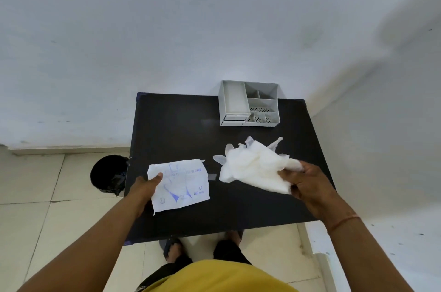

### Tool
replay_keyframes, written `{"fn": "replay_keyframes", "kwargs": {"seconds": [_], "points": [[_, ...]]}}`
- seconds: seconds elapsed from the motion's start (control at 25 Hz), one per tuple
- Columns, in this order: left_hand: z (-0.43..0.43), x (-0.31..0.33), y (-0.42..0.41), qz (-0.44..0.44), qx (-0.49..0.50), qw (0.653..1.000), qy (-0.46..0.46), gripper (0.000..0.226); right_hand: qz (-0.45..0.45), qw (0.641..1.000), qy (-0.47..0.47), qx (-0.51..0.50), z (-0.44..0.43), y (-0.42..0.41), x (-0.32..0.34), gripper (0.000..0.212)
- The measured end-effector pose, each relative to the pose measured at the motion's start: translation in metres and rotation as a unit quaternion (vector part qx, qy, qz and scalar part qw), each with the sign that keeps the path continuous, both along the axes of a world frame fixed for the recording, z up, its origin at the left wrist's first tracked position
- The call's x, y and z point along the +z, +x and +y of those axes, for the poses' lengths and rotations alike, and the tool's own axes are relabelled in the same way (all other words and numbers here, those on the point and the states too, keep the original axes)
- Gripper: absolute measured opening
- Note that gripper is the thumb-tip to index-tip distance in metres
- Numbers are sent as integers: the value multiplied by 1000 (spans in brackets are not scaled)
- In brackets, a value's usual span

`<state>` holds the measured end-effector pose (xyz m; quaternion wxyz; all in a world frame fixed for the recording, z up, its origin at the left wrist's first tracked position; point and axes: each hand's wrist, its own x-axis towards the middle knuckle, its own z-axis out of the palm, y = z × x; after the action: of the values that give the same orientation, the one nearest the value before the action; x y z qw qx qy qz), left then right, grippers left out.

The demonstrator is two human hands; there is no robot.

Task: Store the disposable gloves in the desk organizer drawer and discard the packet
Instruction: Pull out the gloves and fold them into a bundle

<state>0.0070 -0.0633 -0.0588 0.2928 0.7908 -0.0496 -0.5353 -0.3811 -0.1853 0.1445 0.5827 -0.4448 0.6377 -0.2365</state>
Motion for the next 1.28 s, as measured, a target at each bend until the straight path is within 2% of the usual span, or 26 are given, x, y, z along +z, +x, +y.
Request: {"fn": "replay_keyframes", "kwargs": {"seconds": [0.08,0.12,0.16,0.2,0.24,0.28,0.32,0.4,0.48,0.56,0.64,0.72,0.8,0.88,0.96,1.04,1.12,1.2,1.28], "points": [[-6,28,-24,-166,-91,982,-1,65,-42,999,13,-16,-1,-8,4,24],[-9,49,-38,-205,-114,972,-28,53,-67,997,20,-22,0,-9,7,26],[-14,64,-50,-183,-137,971,-72,41,-109,993,30,-31,0,-11,8,28],[-21,82,-64,-68,-126,984,-106,33,-162,985,41,-45,2,-11,9,30],[-29,94,-78,89,-104,983,-123,30,-230,969,57,-65,3,-11,7,32],[-35,107,-92,221,-91,962,-132,33,-293,948,80,-91,5,-10,5,35],[-42,119,-106,309,-81,937,-143,39,-339,929,103,-111,7,-10,-3,37],[-60,137,-130,399,-76,896,-179,55,-352,916,150,-121,11,-9,-20,43],[-74,149,-145,435,-84,871,-213,61,-304,931,178,-93,12,-7,-36,51],[-85,158,-152,399,-101,885,-216,56,-265,944,187,-64,9,-11,-43,55],[-95,166,-156,311,-138,918,-203,53,-247,953,172,-38,-3,-17,-37,51],[-103,170,-163,241,-130,939,-208,48,-255,953,159,-47,-19,-23,-31,44],[-108,175,-173,223,-58,946,-229,48,-333,919,185,-106,-32,-28,-31,50],[-113,178,-187,224,17,938,-265,47,-399,871,232,-168,-41,-29,-34,69],[-115,179,-203,214,62,928,-298,45,-408,857,265,-171,-47,-26,-40,73],[-115,179,-217,181,81,928,-315,48,-393,868,273,-136,-52,-22,-41,66],[-113,182,-226,124,63,936,-323,55,-358,896,250,-79,-62,-21,-31,51],[-111,188,-232,43,-3,946,-320,65,-296,937,183,-2,-74,-23,-23,32],[-110,193,-234,35,-49,944,-324,66,-244,961,114,60,-85,-28,-18,29]]}}
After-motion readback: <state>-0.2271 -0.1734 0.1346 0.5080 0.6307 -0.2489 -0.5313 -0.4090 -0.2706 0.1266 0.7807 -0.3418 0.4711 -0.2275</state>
